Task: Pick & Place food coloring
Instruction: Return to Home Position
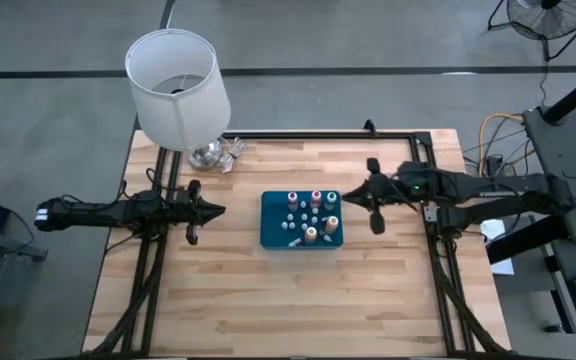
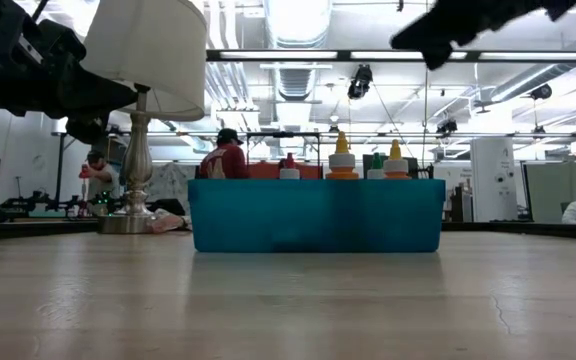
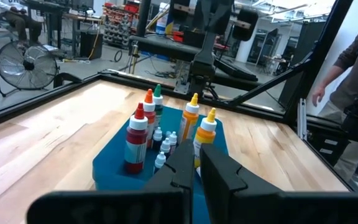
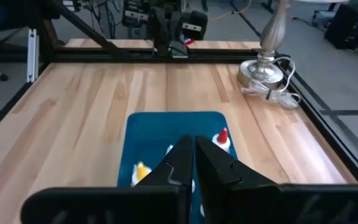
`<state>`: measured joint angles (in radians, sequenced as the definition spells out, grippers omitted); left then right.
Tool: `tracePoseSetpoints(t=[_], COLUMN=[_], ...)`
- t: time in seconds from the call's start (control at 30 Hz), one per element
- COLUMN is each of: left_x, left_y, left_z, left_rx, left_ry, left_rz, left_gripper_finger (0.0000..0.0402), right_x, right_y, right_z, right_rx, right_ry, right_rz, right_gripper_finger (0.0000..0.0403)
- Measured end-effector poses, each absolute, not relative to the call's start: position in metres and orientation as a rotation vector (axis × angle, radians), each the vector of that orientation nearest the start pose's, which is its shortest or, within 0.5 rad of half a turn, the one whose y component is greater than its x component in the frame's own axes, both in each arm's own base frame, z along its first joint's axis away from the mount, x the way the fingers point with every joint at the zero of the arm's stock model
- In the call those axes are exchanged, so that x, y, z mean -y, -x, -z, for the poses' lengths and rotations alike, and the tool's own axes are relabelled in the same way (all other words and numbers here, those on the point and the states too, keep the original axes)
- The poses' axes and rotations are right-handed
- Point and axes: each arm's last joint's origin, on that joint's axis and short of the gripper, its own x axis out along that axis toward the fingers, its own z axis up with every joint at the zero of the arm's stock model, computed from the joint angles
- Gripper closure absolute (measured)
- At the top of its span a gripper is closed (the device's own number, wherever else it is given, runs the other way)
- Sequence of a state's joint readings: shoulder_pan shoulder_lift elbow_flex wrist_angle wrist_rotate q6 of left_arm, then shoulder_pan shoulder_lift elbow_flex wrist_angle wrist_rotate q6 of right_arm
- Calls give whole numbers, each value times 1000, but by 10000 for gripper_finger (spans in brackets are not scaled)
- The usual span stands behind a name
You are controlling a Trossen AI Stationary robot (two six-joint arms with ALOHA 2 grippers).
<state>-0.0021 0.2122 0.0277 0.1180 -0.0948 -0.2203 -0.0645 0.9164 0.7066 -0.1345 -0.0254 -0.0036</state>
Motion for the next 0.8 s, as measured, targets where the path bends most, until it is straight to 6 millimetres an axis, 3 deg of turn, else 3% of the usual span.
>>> tracePoseSetpoints(t=[0.37, 0.63, 0.8], left_x=[-3, -2, -3], left_y=[-110, -110, -110], left_z=[-167, -167, -167], left_rx=[-56, -57, -56], left_ry=[217, 217, 217], left_rz=[-100, -100, -100], left_gripper_finger=[400, 400, 400], right_x=[12, 6, 5], right_y=[-147, -132, -127], right_z=[-238, -199, -180], right_rx=[-253, -88, -82], right_ry=[24, 38, 59], right_rz=[150, -34, -43], right_gripper_finger=[394, 394, 394])
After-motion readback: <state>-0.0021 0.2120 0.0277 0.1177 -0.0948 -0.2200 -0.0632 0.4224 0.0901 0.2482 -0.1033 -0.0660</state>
